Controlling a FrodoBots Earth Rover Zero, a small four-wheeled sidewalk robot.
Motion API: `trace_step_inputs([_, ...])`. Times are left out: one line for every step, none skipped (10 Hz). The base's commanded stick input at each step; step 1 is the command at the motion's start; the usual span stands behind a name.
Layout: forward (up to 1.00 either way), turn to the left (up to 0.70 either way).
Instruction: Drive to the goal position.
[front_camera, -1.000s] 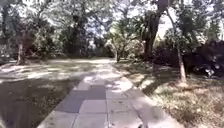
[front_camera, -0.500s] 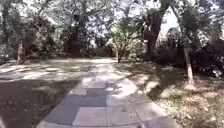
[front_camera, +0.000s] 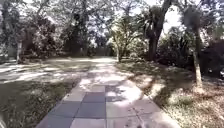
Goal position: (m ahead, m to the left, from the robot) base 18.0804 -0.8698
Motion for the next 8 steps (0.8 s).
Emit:
trace_step_inputs([0.50, 0.00])
trace_step_inputs([0.50, 0.00])
trace_step_inputs([0.50, 0.00])
trace_step_inputs([0.50, 0.00])
trace_step_inputs([0.50, 0.00])
trace_step_inputs([0.50, 0.00])
trace_step_inputs([0.50, 0.00])
trace_step_inputs([0.50, 0.00])
